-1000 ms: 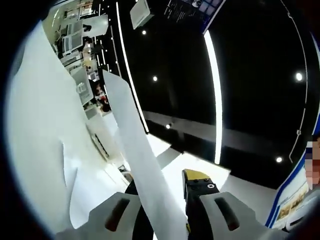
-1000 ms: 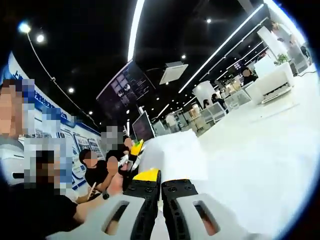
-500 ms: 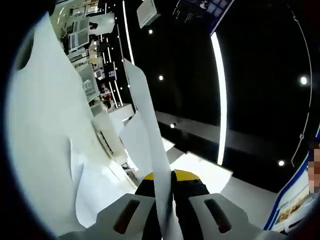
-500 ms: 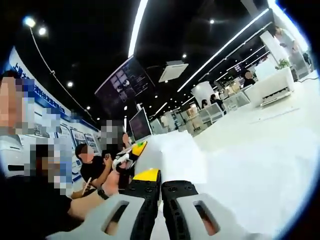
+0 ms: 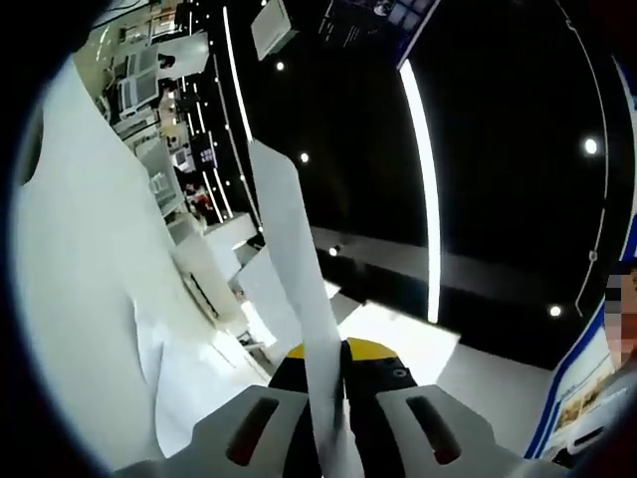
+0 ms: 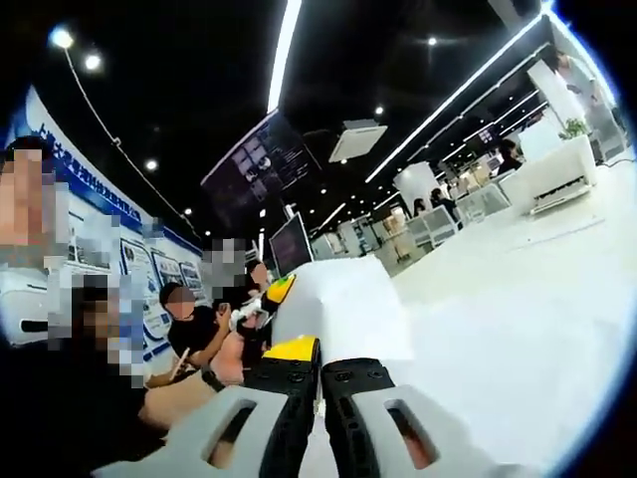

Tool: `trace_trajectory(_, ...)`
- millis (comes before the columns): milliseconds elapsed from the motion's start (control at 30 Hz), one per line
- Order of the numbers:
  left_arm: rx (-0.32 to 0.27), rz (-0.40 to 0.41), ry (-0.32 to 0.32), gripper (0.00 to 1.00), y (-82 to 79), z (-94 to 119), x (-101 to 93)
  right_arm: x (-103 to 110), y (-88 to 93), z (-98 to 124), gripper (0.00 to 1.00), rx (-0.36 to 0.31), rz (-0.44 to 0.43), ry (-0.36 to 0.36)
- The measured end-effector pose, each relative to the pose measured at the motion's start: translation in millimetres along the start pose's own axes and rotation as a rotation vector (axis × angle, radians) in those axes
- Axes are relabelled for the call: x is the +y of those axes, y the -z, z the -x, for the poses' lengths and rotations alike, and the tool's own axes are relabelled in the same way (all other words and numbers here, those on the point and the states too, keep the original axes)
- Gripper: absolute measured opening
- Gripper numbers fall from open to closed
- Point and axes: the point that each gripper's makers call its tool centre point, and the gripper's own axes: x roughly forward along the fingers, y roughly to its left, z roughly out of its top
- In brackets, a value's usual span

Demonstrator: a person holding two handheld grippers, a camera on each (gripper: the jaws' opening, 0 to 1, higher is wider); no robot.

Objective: Organize the stack of printing papers by aligning and flattening the scattered papers on the table

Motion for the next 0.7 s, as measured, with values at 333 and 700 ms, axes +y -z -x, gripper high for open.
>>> trace_trajectory(333, -0.038, -0.014, -0.076, 0.05, -11.9, 15.8, 20.0, -22.6, 8.0, 4.5, 0.08, 0.046, 0.016, 0.077)
trace_trajectory(700, -0.029, -0.102, -0.185, 0.06, -15.2, 31.5, 38.8, -34.1, -7.4, 17.1, 0.08, 0.018, 0.015, 0.149)
